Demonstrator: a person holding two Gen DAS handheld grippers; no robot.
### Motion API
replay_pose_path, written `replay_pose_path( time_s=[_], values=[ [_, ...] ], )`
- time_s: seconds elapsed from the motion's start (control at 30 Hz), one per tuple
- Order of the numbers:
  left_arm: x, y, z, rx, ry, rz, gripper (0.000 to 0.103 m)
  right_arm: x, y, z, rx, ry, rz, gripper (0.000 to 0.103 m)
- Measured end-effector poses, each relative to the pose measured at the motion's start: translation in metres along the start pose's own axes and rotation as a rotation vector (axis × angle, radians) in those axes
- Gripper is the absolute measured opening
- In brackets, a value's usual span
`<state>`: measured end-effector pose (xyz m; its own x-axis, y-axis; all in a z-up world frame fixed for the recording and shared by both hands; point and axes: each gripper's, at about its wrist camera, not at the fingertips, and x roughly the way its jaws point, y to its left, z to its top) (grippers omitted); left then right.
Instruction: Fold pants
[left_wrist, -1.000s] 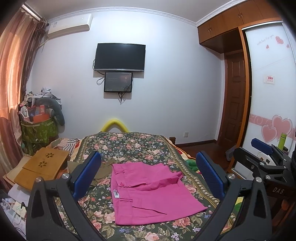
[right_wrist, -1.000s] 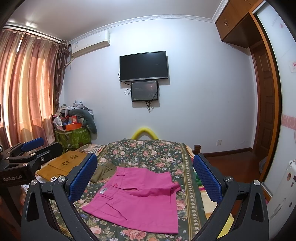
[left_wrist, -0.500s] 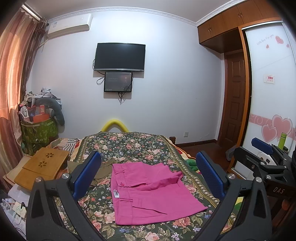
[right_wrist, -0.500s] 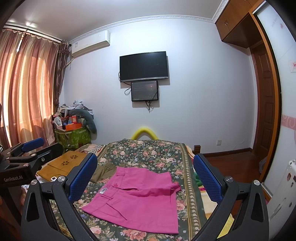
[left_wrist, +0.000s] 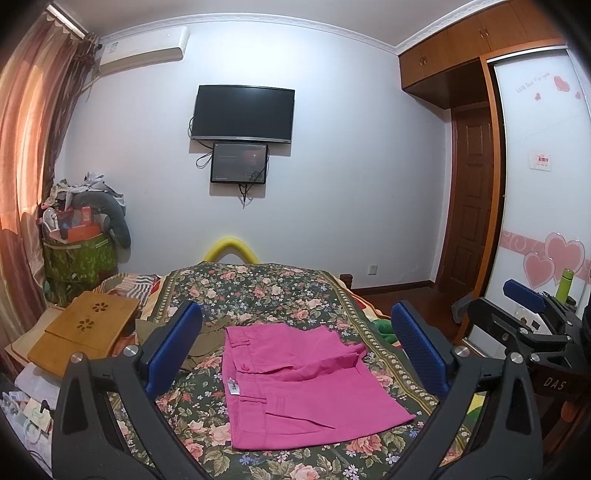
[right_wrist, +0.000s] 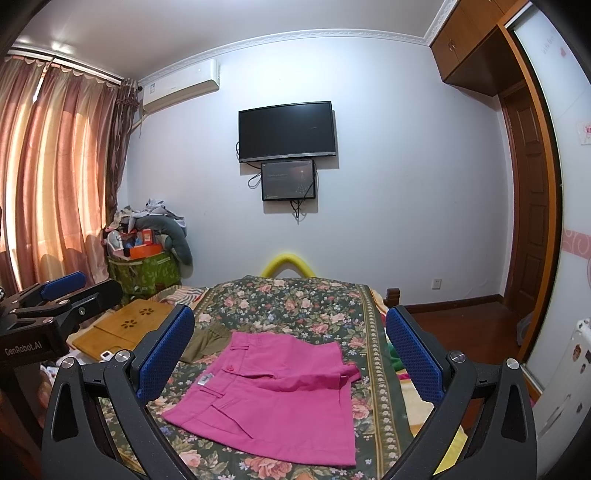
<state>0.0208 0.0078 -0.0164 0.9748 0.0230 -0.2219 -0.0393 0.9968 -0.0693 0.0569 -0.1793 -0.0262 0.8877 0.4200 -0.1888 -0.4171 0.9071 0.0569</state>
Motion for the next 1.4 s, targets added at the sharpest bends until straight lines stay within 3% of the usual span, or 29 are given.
replay_pose_path(
  time_s=[0.33,0.57,0.97,1.27,1.4],
  values=[
    [0.011,0.006,-0.004,-0.005,0.016,0.003,0.103,0.008,-0.001,-0.004,0.002,0.019,-0.011,0.103],
    [0.043,0.012,-0.011,0.021,0.072,0.009,0.103,0.026,-0.005,-0.013,-0.017,0.064,-0.047,0.103],
    [0.169,0.05,-0.055,-0.005,0.343,0.042,0.103,0.086,-0.032,-0.041,-0.035,0.208,-0.098,0.103],
    [0.26,0.103,-0.095,0.027,0.512,0.167,0.101,0.147,-0.065,-0.061,-0.007,0.392,-0.071,0.102],
    [0.291,0.124,-0.109,0.009,0.609,0.162,0.092,0.177,-0.082,-0.077,0.009,0.486,-0.052,0.09]
  ],
)
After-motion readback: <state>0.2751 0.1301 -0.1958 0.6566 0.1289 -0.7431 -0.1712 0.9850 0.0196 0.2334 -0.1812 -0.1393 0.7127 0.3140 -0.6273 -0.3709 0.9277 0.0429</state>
